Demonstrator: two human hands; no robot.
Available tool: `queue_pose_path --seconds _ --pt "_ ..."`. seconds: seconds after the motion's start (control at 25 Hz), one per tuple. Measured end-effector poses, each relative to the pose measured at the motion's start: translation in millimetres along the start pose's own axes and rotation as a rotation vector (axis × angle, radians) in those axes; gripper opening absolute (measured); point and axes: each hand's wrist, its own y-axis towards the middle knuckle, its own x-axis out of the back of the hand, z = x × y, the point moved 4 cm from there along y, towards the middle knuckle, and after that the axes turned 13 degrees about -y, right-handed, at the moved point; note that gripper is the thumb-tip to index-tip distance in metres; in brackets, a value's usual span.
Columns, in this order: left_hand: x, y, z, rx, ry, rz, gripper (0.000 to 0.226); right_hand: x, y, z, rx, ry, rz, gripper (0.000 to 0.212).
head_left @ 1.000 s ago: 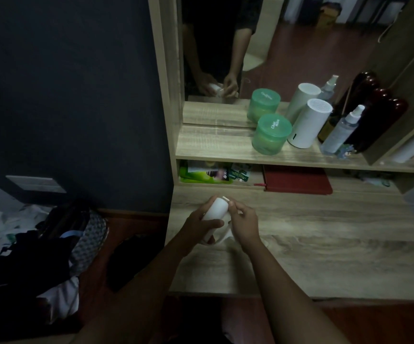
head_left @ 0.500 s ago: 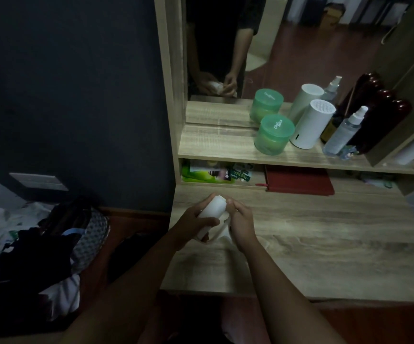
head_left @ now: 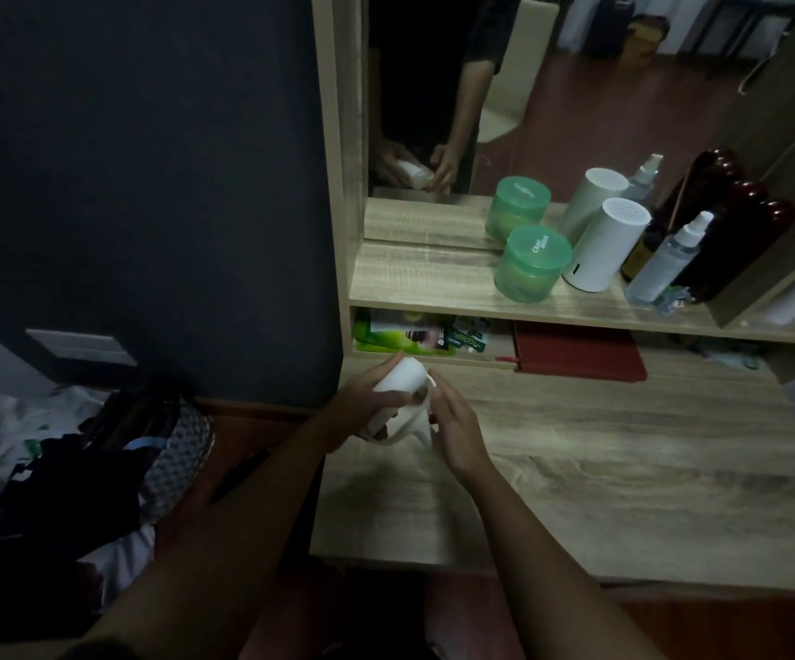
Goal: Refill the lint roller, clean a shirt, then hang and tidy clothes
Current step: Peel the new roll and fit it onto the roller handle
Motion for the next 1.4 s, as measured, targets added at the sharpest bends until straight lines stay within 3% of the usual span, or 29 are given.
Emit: queue_pose_path --seconds 0.16,0.28,0.44,0.64,0.76,0.84,0.96,1.08,1.2,1.4 --pt "8.1 4.3 -2.8 0.031 -0.005 -0.031 0.091 -1.1 -21.9 -16.0 -0.002 -0.298 0.147 0.05" --pt "2.8 3.9 -3.8 0.034 0.106 -0.045 0.084 -0.2 -27.6 -21.7 0.033 -0.477 0.08 0.043" --pt "6.7 2.7 -0.7 0.021 0.177 -0.166 0.039 3.8 -30.4 -18.1 0.031 -0.567 0.007 0.034" --pt "14.1 -8.7 3.2 -0.114 0.139 -0.201 0.039 2.3 -33.2 -11.0 0.012 -0.545 -0.027 0.034" --pt "21.4 -12.3 7.0 -0.124 0.078 -0.351 0.028 0.6 -32.9 -7.8 0.024 -0.536 -0.042 0.032" --pt "29.1 -15.0 10.2 -0.08 -0.035 -0.46 0.033 -2.3 -34.1 -7.0 0.026 -0.525 -0.06 0.031" --pt "29.1 -22.1 10.3 -0.018 -0.124 -0.459 0.04 -6.8 -35.5 -4.0 0.023 -0.501 -0.093 0.031" --pt "27.5 -29.8 9.7 0.038 -0.208 -0.403 0.03 -9.2 -34.3 1.4 0.015 -0.512 -0.098 0.032" --pt "30.9 -30.2 10.6 -0.006 -0.093 -0.299 0.037 -11.6 -33.1 6.2 0.022 -0.527 -0.105 0.032" --pt "47.0 -26.7 13.2 0.0 -0.264 -0.494 0.04 -15.4 -33.7 11.1 0.022 -0.544 -0.112 0.033"
